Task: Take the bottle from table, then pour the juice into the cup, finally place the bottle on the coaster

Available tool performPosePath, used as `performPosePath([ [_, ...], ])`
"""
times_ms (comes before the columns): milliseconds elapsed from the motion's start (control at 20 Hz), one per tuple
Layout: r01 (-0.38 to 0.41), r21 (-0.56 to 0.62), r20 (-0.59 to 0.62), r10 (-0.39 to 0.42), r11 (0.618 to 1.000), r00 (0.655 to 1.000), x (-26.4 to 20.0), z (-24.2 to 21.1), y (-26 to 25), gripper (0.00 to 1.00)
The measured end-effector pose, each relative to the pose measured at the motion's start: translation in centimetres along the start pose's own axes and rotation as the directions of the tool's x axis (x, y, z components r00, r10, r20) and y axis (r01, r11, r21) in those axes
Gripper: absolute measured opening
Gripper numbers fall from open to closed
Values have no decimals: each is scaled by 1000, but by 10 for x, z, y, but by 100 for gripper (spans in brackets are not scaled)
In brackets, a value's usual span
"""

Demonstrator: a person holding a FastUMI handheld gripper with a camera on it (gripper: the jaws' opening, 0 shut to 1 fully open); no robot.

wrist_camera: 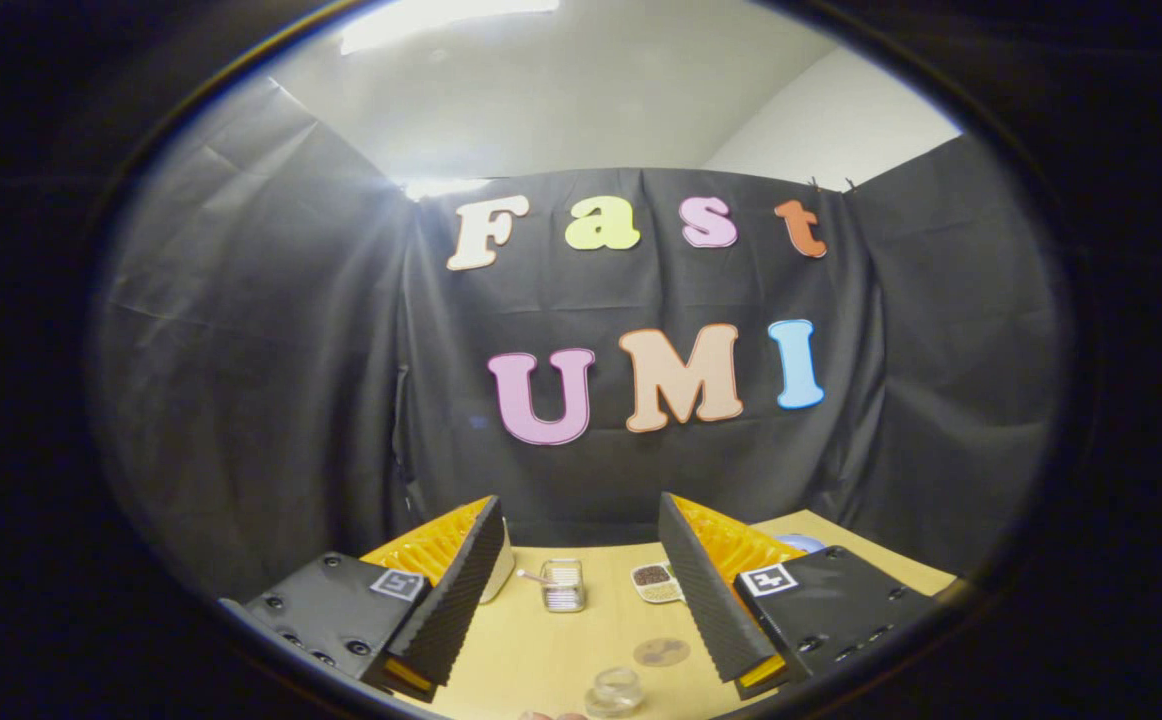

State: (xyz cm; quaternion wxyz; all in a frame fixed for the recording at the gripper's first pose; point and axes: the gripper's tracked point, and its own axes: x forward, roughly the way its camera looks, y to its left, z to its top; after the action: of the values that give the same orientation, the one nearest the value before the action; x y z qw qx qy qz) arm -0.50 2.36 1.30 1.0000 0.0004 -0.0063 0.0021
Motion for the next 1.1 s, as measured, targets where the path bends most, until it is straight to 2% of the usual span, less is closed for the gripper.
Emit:
performPosePath([
  [200, 11, 7, 11, -11, 1000, 1000, -1, 7, -4, 97],
  [450, 67, -3, -9, -67, 998, 998, -4, -14, -25, 98],
  [700, 119, 1, -61, -119, 993, 991, -11, -59, -42, 98],
  [1100, 121, -7, -221, -119, 993, 968, -21, -162, -44, 98],
])
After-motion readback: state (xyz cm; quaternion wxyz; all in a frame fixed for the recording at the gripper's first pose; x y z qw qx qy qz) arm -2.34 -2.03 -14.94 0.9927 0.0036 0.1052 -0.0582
